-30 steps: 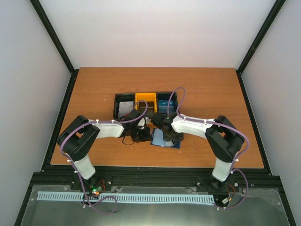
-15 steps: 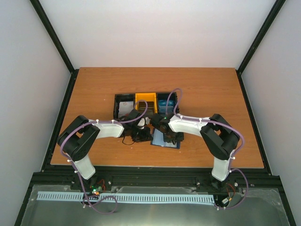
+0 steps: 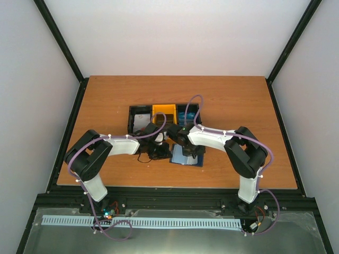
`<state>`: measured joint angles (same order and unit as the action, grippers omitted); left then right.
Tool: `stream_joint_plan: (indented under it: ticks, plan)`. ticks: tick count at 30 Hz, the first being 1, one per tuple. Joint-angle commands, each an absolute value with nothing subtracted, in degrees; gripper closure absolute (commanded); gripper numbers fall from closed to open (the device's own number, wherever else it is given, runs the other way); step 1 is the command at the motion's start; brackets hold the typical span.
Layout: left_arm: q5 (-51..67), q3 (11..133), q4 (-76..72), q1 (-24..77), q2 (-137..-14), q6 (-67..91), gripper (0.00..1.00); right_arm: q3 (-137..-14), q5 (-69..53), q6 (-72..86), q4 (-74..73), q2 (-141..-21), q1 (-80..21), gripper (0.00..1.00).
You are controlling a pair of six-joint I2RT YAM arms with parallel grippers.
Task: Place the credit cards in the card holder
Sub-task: Open the card holder at the center of the board.
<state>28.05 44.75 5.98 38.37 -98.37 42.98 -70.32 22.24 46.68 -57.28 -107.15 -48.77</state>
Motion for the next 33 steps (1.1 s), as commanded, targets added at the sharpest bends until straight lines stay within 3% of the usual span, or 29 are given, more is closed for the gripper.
stream_joint_plan:
  ticks: [1, 6, 11, 18, 24, 28, 33]
  plan:
    - [25.3, 44.2, 9.8, 38.3, -98.9, 41.6, 0.99, -70.2, 20.3, 46.9, -55.6, -107.8, -48.6, 0.97]
    - [25.3, 43.8, 9.7, 38.3, -98.8, 41.6, 0.99, -68.3, 15.3, 46.8, -51.4, -107.7, -48.6, 0.97]
    - [25.3, 43.4, 9.7, 38.3, -98.6, 41.7, 0.99, -68.4, 18.0, 47.2, -53.6, -108.9, -48.6, 0.97]
    - [25.3, 43.4, 9.7, 38.3, -98.4, 41.8, 0.99, -69.8, 24.9, 49.7, -59.8, -108.8, -48.6, 0.77]
    - [25.7, 43.5, 9.7, 38.3, -98.3, 41.7, 0.99, -70.7, 27.4, 51.0, -62.2, -105.0, -48.6, 0.69]
    - [25.9, 43.5, 9.7, 38.3, -98.1, 41.6, 0.99, -69.7, 22.2, 47.0, -55.1, -100.6, -48.7, 0.69]
    - [25.8, 43.5, 9.7, 38.3, -98.0, 41.6, 0.99, -68.7, 15.3, 43.9, -46.5, -95.9, -48.7, 0.75]
